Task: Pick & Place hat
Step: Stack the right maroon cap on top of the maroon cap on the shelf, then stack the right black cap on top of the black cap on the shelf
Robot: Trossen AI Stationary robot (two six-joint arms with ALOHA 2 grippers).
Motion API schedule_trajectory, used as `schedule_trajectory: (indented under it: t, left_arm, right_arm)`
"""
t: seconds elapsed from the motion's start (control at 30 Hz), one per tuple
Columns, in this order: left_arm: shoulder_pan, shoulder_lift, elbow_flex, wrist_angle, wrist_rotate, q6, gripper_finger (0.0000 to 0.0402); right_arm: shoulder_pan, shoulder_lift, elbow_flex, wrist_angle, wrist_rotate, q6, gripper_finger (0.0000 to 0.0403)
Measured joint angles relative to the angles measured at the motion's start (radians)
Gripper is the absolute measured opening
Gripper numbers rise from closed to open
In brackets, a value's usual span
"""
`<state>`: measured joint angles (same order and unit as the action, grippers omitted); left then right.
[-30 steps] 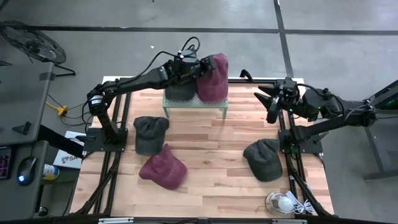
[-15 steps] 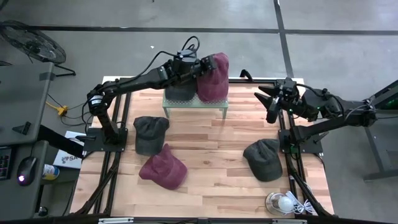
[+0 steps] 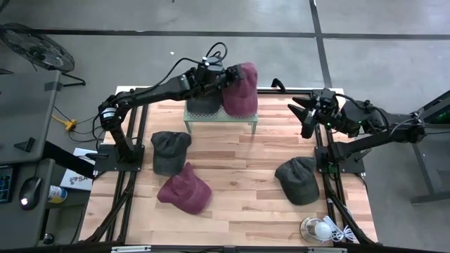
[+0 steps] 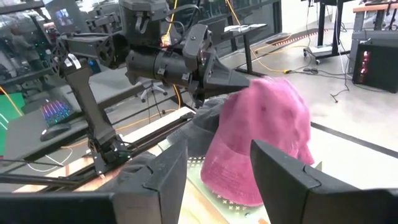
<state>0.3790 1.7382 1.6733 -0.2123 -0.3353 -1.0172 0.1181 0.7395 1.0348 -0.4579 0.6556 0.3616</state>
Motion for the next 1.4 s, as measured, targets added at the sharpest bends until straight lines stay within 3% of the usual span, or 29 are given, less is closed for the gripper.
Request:
schedule_trajectory:
  t: [0.43, 0.63, 0.83, 1.13, 1.4]
  left_arm:
    - [0.000, -0.010, -0.001, 0.000, 0.012, 0.042, 0.0145]
    - [0.000, -0.057, -0.001, 0.062, 0.016, 0.162, 0.0146]
    - [0.000, -0.115, -0.001, 0.089, 0.101, 0.329, 0.0146]
    - [-0.054, -0.179, 0.000, 0.051, 0.149, 0.496, 0.0146]
    - [-0.130, -0.233, -0.001, -0.088, 0.155, 0.578, 0.0147]
  right_arm:
    - [0.000, 0.001, 0.000, -0.038, -0.012, 0.059, 0.0170]
    - [0.000, 0.015, -0.003, -0.091, -0.052, 0.115, 0.0170]
    - [0.000, 0.036, -0.003, -0.112, -0.127, 0.161, 0.0170]
    - [0.000, 0.055, -0.003, -0.167, -0.175, 0.220, 0.0170]
    - [0.000, 0.057, -0.003, -0.218, -0.252, 0.269, 0.0170]
